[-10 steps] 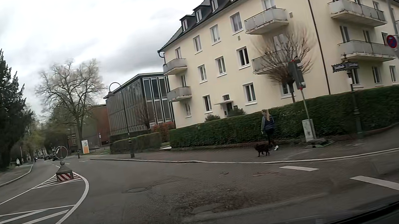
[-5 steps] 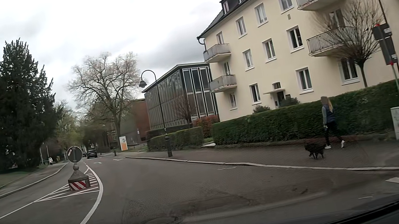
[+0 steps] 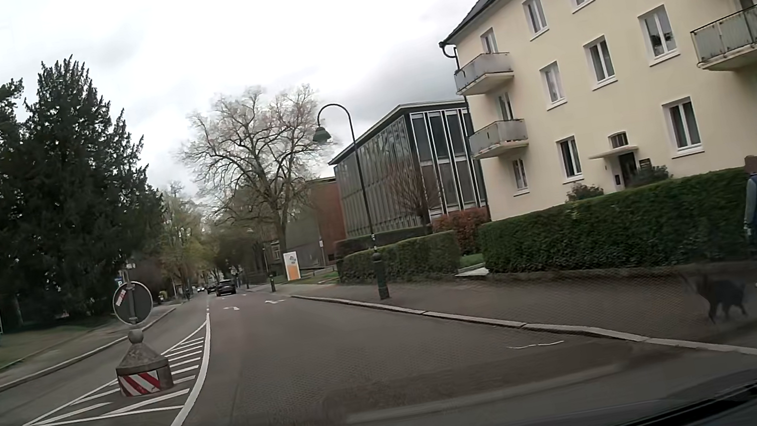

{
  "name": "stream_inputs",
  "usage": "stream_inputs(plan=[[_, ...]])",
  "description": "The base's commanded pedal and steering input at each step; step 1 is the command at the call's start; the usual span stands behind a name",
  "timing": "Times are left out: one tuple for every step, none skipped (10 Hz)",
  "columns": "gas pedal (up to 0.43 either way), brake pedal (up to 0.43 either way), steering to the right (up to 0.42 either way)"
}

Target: Follow the waypoints while adhering to traffic rules and regulations

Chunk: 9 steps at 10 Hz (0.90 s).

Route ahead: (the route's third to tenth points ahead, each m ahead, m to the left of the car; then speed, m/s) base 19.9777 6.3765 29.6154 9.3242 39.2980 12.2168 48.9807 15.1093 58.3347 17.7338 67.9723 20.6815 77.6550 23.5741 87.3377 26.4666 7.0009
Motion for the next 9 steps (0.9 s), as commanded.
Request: stream_inputs(plan=[[0.098, 0.0, -0.098], [0.098, 0.0, -0.095], [0.11, 0.0, -0.092], [0.118, 0.0, -0.09], [0.118, 0.0, -0.087], [0.118, 0.0, -0.084], [0.118, 0.0, -0.083], [0.118, 0.0, -0.078], [0.118, 0.0, -0.074]])
